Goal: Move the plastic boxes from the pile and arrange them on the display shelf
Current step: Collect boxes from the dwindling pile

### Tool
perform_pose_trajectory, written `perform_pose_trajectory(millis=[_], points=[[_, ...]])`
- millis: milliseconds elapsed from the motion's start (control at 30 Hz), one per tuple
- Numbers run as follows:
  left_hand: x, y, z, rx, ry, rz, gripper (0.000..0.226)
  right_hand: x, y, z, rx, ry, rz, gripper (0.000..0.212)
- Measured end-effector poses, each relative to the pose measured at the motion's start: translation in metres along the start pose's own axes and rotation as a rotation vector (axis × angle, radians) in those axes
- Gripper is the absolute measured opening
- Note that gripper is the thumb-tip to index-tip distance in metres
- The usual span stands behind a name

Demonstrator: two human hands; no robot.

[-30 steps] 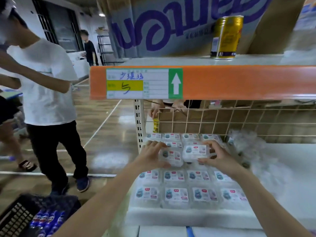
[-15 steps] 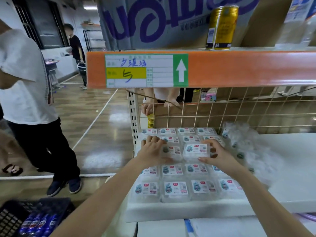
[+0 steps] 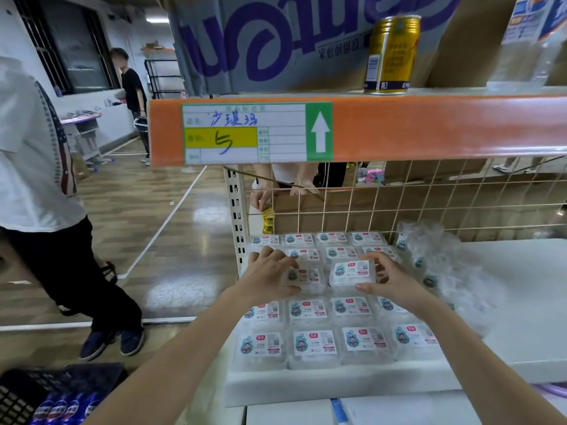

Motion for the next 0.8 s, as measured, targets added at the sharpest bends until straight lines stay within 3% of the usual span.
perform_pose_trajectory(millis=[200,467,800], points=[[0.002,0.001,0.003,-0.048,0.012,0.005,0.048,-0.003,0.004,-0.01,0.028,-0.064,0.099,0.063],[0.003,0.003,0.006,-0.05,0.01,0.0,0.049,-0.016,0.012,-0.02,-0.049,-0.007,0.077,0.066],[0.003,0.005,0.005,-0.01,0.018,-0.011,0.049,-0.017,0.017,-0.021,-0.087,-0.078,0.332,0.068]])
Point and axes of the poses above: each hand's wrist, its own z-axis away from the middle knuckle, its own y-axis out of the palm, x = y × z, the point moved 6 cm from there along -z, towards the middle knuckle, and after that the axes turned 10 degrees about -x, right-handed, at the moved point
